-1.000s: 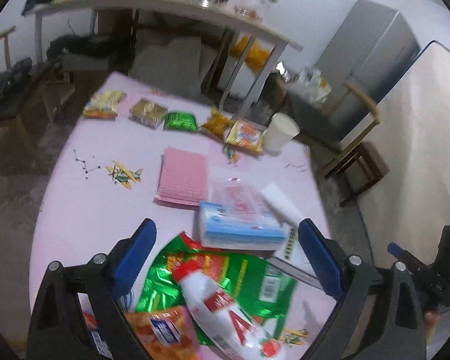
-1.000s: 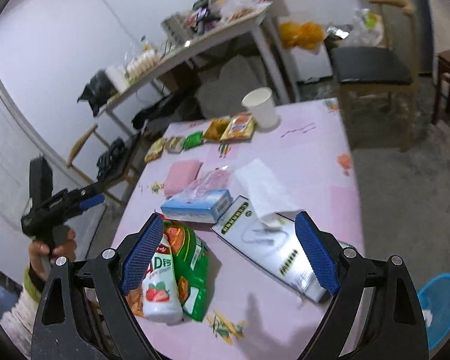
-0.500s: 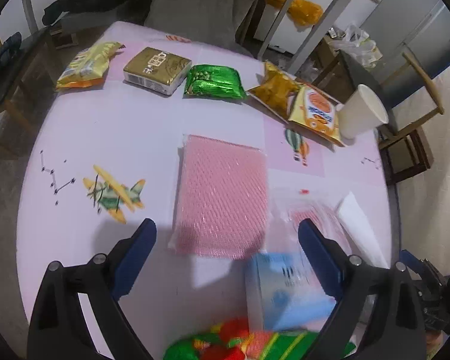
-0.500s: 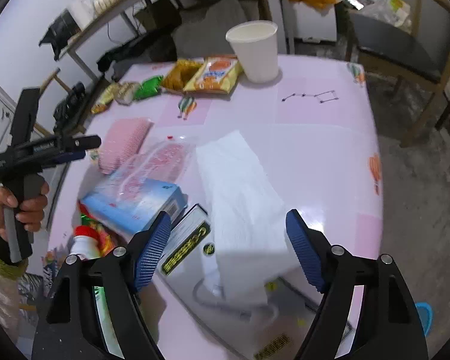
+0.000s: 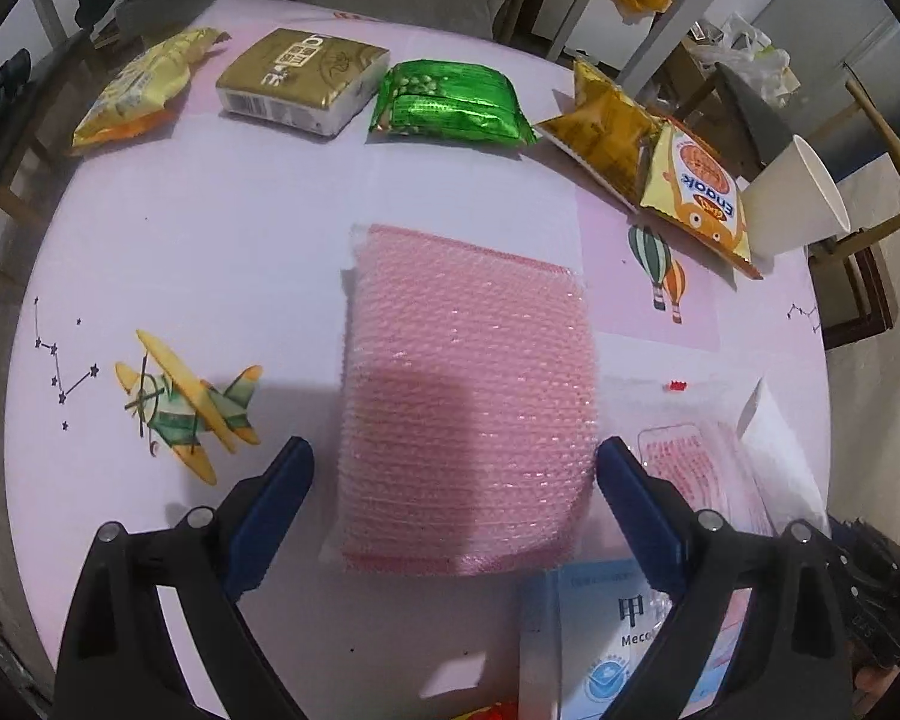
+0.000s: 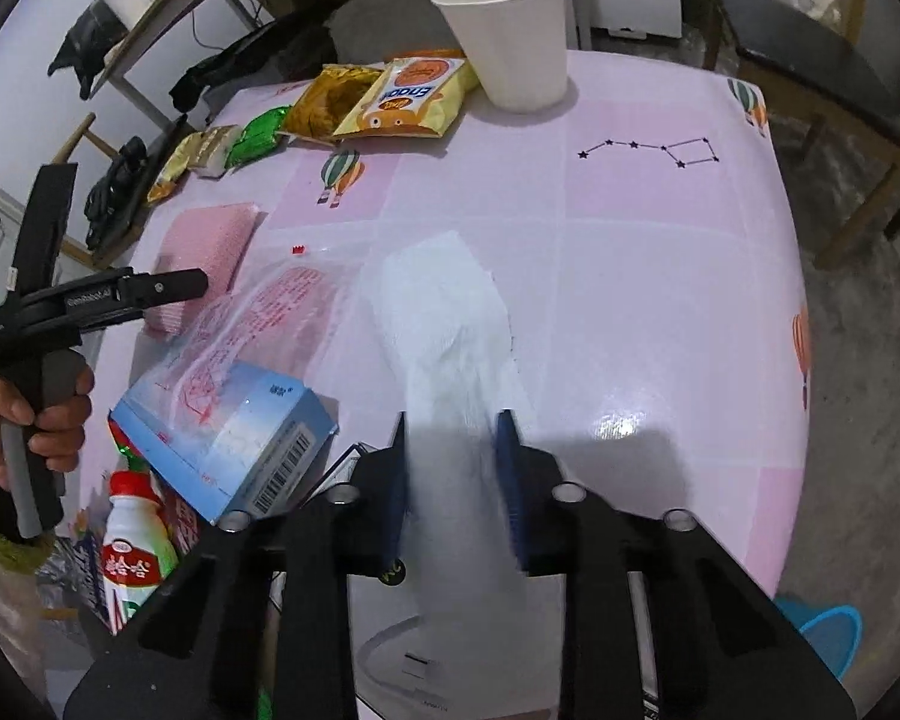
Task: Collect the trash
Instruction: 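Grasp the pink sponge with the left gripper while the right gripper grasps the white tissue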
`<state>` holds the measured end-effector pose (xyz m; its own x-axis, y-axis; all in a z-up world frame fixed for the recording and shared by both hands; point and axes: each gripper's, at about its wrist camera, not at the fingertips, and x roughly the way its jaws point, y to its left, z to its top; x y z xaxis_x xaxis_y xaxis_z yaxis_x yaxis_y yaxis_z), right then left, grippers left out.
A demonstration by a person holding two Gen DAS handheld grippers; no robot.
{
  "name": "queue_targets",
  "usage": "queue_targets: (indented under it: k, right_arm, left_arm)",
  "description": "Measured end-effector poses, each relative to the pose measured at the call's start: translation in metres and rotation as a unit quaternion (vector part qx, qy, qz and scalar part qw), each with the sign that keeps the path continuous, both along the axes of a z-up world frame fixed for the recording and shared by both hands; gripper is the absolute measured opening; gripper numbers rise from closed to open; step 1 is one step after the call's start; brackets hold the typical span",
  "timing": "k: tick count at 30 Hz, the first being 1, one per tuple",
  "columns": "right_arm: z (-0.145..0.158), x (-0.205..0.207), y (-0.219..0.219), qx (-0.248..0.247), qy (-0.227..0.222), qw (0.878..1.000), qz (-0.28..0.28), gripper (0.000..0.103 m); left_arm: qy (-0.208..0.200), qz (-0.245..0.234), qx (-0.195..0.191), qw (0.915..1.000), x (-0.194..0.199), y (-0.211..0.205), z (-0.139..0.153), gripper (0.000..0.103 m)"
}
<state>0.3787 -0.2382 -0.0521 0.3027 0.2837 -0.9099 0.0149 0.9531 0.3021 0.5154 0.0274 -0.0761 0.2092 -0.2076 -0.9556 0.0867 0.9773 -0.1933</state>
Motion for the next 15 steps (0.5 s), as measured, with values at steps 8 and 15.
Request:
queue_targets:
  k: [8, 15]
  right_arm:
    - [0.007, -0.003, -0.013, 0.022, -0.023, 0.999, -0.028, 0.001]
    - [0.034, -0.009, -0.023, 0.037, -0.065, 0.996, -0.045, 0.0]
  left_arm:
    - [-0.016, 0.026, -0.03, 0.9991, -0.003, 0.008, 0.007, 0.073]
    - [-0.047, 0.029, -0.052, 0.9971, -0.014, 0.016, 0.033, 0.072]
